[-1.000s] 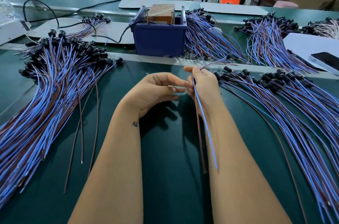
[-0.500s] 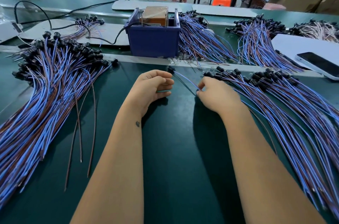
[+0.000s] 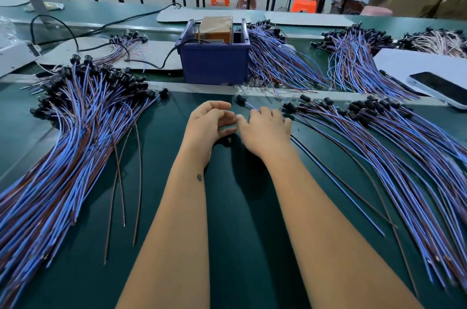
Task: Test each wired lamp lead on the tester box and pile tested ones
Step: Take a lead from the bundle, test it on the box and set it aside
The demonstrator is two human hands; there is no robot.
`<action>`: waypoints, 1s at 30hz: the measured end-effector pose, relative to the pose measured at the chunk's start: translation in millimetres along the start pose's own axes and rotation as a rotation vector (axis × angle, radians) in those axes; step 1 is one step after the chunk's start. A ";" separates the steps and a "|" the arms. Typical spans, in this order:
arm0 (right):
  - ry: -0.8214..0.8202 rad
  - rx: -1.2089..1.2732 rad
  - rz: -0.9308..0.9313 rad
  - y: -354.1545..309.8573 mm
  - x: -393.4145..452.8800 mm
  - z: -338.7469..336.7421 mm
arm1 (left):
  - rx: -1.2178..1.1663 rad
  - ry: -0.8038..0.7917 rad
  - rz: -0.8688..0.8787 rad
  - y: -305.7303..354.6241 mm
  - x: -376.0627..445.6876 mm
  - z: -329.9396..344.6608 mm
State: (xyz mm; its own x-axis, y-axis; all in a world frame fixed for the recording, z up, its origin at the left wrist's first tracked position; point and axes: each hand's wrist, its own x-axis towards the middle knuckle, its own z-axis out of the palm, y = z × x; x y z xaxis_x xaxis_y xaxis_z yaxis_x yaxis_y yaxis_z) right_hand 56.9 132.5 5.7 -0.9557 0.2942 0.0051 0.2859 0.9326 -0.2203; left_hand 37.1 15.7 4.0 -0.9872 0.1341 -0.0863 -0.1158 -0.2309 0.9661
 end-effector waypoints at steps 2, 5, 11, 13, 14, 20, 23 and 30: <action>0.020 -0.027 0.031 8.1 -2.6 2.4 | 0.014 -0.001 -0.001 0.1 0.1 -0.2; 0.068 -0.035 0.107 27.8 -7.5 -2.9 | 0.014 0.007 -0.005 -0.1 0.7 -1.4; 0.132 0.075 0.346 63.6 -8.6 -22.0 | 0.001 0.018 -0.040 2.1 2.8 -2.4; 0.153 0.058 0.378 57.7 -9.3 -18.1 | 0.013 0.010 -0.047 2.3 3.2 -2.3; 0.187 0.048 0.392 52.4 -9.8 -15.1 | 0.024 0.007 -0.043 2.0 3.2 -2.3; 0.352 0.062 -0.011 2.5 -8.9 6.1 | 0.233 0.158 0.072 0.5 3.4 -6.3; 0.186 0.110 -0.246 -8.0 -5.7 16.3 | 0.457 0.272 0.150 0.5 0.2 -12.8; 0.136 0.449 -0.221 6.9 0.0 16.1 | 1.002 0.693 0.105 4.9 4.0 -38.7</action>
State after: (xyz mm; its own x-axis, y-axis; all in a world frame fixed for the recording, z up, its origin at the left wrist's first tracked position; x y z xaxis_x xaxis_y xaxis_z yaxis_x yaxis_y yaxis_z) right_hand 57.8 135.6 -11.5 -0.9637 0.1529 0.2187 -0.0081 0.8023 -0.5968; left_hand 28.3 -22.2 -1.0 -0.8717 -0.4529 0.1872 -0.1986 0.6757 0.7099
